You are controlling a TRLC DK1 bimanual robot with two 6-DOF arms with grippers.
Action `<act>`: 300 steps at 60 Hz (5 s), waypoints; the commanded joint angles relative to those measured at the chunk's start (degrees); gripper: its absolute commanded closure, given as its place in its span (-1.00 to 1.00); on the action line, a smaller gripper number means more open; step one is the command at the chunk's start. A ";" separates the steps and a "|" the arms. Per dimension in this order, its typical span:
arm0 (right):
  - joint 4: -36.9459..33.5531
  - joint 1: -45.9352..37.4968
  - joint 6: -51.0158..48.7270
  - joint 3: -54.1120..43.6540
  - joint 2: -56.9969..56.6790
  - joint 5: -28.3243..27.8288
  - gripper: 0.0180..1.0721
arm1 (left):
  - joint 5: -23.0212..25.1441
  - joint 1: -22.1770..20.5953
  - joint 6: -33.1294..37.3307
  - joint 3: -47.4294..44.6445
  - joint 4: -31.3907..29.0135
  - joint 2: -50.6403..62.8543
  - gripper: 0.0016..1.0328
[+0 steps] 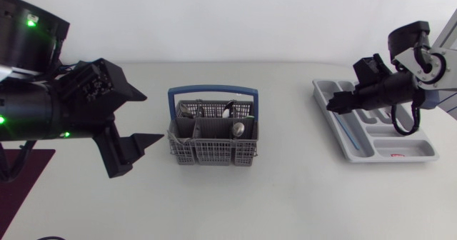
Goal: Unload the cutlery basket into the drawer organizer.
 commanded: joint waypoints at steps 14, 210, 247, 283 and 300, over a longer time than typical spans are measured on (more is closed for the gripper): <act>-2.89 18.63 11.00 -2.88 -3.81 -3.20 -0.15 | -0.19 0.79 1.40 -6.95 2.47 -4.11 -0.90; -13.70 16.08 11.96 4.59 -13.83 -26.76 0.89 | 4.82 3.08 -5.63 -9.58 3.97 -3.06 -0.89; -7.11 -22.59 -14.76 -8.42 -14.09 -3.91 0.89 | 4.91 3.25 -5.63 -8.18 3.79 -2.70 -0.89; 15.92 -32.08 -20.56 -8.86 9.29 4.97 0.89 | 4.30 2.46 -6.42 -5.45 2.12 -1.21 -0.89; 18.29 -29.97 -19.15 -10.44 12.28 8.05 0.88 | 4.30 2.29 -6.42 -4.31 1.68 -0.42 -0.89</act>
